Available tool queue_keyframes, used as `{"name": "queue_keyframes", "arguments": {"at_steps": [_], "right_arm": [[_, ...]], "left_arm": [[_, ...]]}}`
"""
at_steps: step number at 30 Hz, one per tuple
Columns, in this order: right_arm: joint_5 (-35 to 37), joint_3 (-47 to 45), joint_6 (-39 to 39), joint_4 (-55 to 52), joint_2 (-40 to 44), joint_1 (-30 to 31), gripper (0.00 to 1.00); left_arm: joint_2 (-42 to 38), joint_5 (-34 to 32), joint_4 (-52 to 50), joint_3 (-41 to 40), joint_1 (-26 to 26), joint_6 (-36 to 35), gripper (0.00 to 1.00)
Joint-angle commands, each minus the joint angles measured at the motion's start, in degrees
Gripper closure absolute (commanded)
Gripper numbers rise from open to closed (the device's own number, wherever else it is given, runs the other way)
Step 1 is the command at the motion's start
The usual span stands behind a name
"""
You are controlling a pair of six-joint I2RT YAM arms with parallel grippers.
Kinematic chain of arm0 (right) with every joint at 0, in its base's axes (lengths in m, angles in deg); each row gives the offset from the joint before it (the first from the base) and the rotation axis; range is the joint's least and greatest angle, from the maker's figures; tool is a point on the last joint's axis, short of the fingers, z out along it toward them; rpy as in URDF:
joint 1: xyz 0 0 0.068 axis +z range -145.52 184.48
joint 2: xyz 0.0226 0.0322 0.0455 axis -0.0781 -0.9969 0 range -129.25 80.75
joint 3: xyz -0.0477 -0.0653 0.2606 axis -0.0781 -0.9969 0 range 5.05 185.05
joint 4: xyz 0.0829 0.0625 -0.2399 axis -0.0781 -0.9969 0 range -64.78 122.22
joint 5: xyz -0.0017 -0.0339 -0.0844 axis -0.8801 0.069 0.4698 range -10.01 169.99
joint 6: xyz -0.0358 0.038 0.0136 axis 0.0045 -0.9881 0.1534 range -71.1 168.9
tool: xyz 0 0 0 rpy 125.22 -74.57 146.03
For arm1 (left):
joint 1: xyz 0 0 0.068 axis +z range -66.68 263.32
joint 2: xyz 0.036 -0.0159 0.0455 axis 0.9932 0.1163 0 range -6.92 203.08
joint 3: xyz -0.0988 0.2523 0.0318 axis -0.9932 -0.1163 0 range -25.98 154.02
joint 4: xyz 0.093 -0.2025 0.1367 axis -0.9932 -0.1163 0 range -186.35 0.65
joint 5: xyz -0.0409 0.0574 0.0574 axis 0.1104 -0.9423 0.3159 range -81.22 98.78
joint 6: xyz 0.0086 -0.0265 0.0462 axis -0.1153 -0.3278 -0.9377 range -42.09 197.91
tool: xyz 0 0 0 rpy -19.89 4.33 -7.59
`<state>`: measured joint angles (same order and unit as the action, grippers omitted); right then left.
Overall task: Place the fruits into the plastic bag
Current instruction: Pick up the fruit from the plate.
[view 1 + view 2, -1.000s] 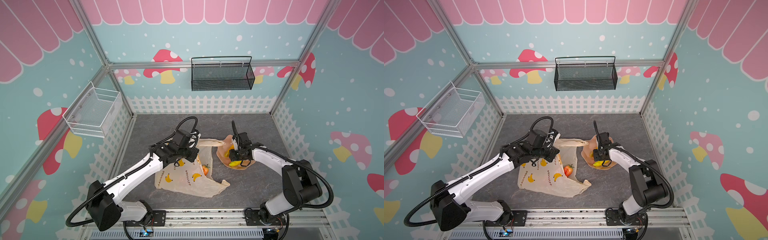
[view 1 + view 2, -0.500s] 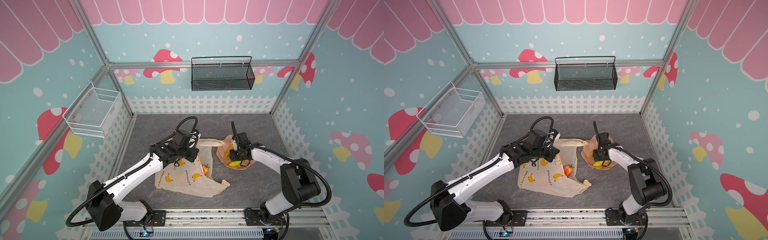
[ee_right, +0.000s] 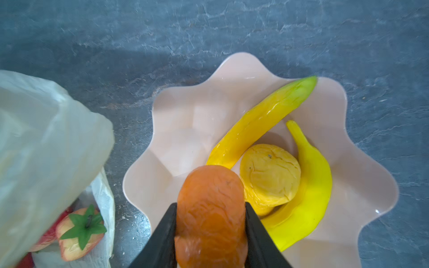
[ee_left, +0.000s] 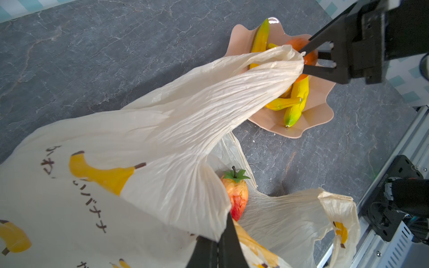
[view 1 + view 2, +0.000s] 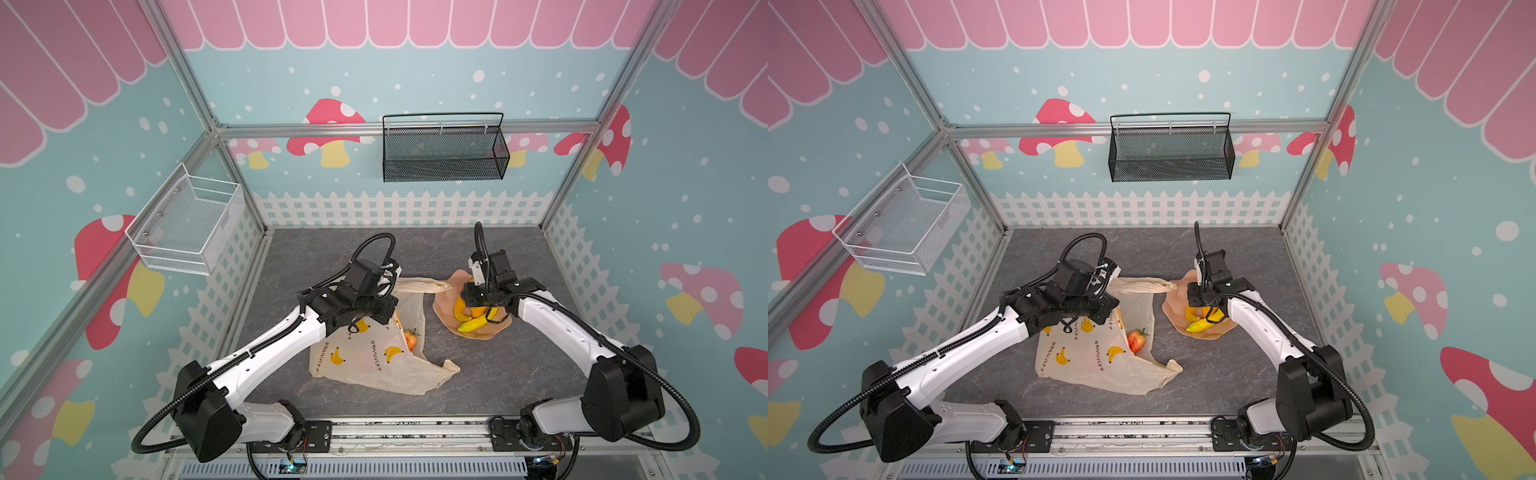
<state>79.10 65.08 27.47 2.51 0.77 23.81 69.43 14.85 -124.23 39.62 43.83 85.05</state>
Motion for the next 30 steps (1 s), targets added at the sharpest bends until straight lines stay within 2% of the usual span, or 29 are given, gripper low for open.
{"name": "queue_keyframes", "arguments": {"at_steps": [1,15,18,24,30], "right_arm": [[0.4,1.7,-0.3,-3.1,1.6,-0.5,0.61],[-2.1,2.1,0.1,-3.2,3.0,-0.6,0.63],[-7.9,-0.4,1.7,0.4,4.5,-0.6,0.62],[-25.6,-7.2,2.2,9.9,9.5,-0.5,0.58],[-26.9,-10.3,2.0,11.3,13.2,-0.4,0.59]], "left_arm": [[-0.4,-0.1,0.3,0.1,0.1,0.0,1.0],[-0.2,0.3,0.4,0.4,0.1,0.0,1.0],[-0.1,0.4,0.5,0.5,0.1,0.0,1.0],[0.3,0.9,0.4,0.9,0.1,0.0,1.0],[0.5,1.0,0.4,1.2,0.1,0.1,1.0]]}}
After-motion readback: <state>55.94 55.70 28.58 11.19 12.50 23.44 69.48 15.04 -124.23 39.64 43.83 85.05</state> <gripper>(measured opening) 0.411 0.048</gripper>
